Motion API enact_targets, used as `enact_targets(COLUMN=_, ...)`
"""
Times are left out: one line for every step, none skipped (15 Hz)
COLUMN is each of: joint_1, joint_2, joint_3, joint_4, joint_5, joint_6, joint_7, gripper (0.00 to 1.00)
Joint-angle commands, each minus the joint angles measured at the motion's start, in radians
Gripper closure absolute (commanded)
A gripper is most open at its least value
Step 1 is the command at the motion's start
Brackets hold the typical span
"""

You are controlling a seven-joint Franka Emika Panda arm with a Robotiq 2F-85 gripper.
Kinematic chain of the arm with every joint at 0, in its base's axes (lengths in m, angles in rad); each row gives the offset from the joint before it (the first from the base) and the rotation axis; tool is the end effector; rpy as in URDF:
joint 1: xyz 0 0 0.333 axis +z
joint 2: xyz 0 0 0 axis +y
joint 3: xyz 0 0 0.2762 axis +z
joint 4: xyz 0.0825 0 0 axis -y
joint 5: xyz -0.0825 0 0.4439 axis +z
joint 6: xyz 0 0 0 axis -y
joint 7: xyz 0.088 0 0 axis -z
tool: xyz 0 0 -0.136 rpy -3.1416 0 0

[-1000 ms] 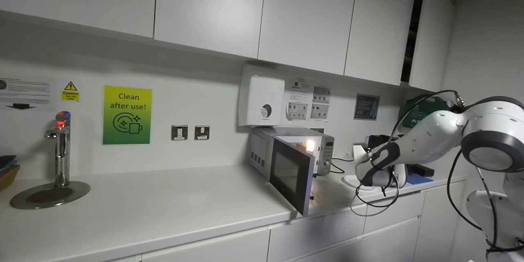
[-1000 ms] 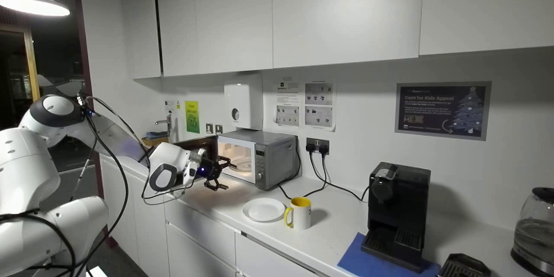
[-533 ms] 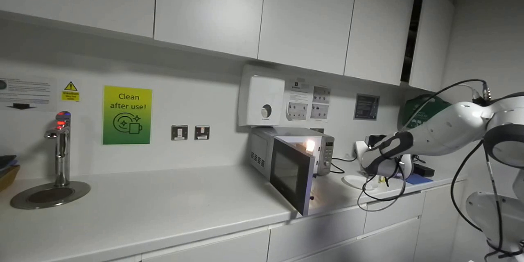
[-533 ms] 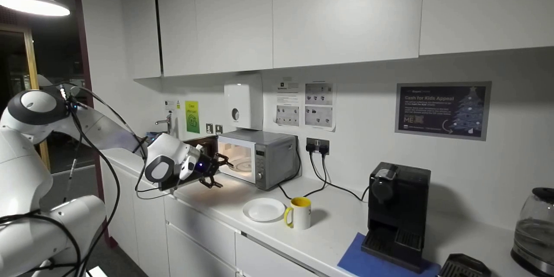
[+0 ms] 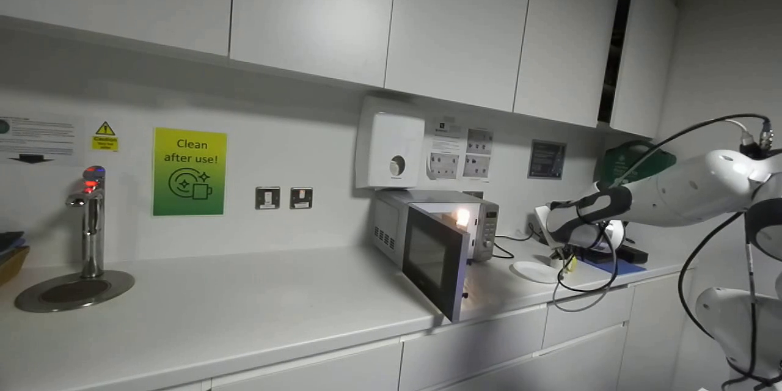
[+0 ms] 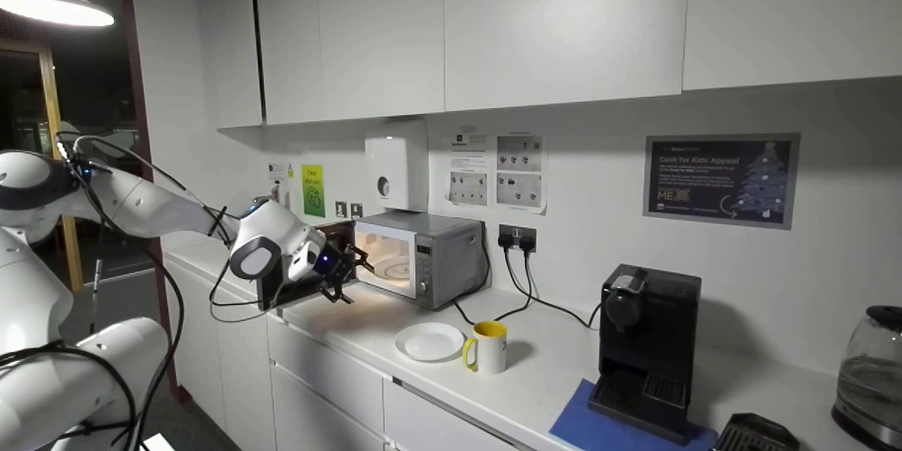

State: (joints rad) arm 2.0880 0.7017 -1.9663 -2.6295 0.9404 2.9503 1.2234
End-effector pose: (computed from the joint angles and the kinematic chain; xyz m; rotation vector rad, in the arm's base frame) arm 0.5110 -0.0468 0.3403 -1.5700 2.0705 -0.9853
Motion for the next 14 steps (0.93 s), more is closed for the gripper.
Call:
enact_targets(joint_1=0.011, joint_2=0.114, joint_3=-0.057, joint_4=-0.023, joint_5=-0.004, joint_6=-0.141, joint_7=-0.08, gripper=0.0)
enact_targets(joint_1=0.006, joint_2=0.137, joint_3=-0.061, joint_4=-0.023, joint_5=-0.005, joint_6=-0.168, joint_7=-0.093, gripper=0.0)
enact_targets(joint_1=0.002, joint_2=0.159, joint_3=-0.067, joint_4=-0.022, joint_5=-0.005, joint_6=-0.191, joint_7=-0.106, gripper=0.0)
enact_targets(joint_1=0.0, joint_2=0.18, joint_3=-0.072, joint_4=-0.021, joint_5=-0.004, joint_6=-0.212, joint_7=-0.117, gripper=0.0)
enact_targets(joint_1=-0.001, joint_2=0.197, joint_3=-0.076, joint_4=-0.023, joint_5=-0.003, joint_6=-0.229, joint_7=-0.128, gripper=0.0)
enact_targets(joint_1=-0.003, joint_2=0.214, joint_3=-0.077, joint_4=-0.024, joint_5=-0.004, joint_6=-0.248, joint_7=-0.138, gripper=0.0)
enact_targets(joint_1=-0.005, joint_2=0.23, joint_3=-0.077, joint_4=-0.025, joint_5=-0.004, joint_6=-0.267, joint_7=-0.147, gripper=0.0)
enact_targets(joint_1=-0.007, joint_2=0.246, joint_3=-0.077, joint_4=-0.027, joint_5=-0.004, joint_6=-0.281, joint_7=-0.156, gripper=0.0)
enact_targets(joint_1=-0.011, joint_2=0.262, joint_3=-0.073, joint_4=-0.028, joint_5=-0.003, joint_6=-0.291, joint_7=-0.161, gripper=0.0)
enact_targets(joint_1=-0.013, joint_2=0.274, joint_3=-0.072, joint_4=-0.029, joint_5=-0.002, joint_6=-0.301, joint_7=-0.166, gripper=0.0)
enact_targets(joint_1=-0.014, joint_2=0.285, joint_3=-0.071, joint_4=-0.03, joint_5=0.001, joint_6=-0.305, joint_7=-0.172, gripper=0.0)
enact_targets(joint_1=-0.029, joint_2=0.248, joint_3=-0.041, joint_4=-0.009, joint_5=0.037, joint_6=-0.285, joint_7=-0.164, gripper=0.0)
enact_targets(joint_1=-0.029, joint_2=0.26, joint_3=-0.041, joint_4=-0.011, joint_5=0.036, joint_6=-0.292, joint_7=-0.167, gripper=0.0)
enact_targets(joint_1=-0.029, joint_2=0.267, joint_3=-0.042, joint_4=-0.012, joint_5=0.036, joint_6=-0.295, joint_7=-0.167, gripper=0.0)
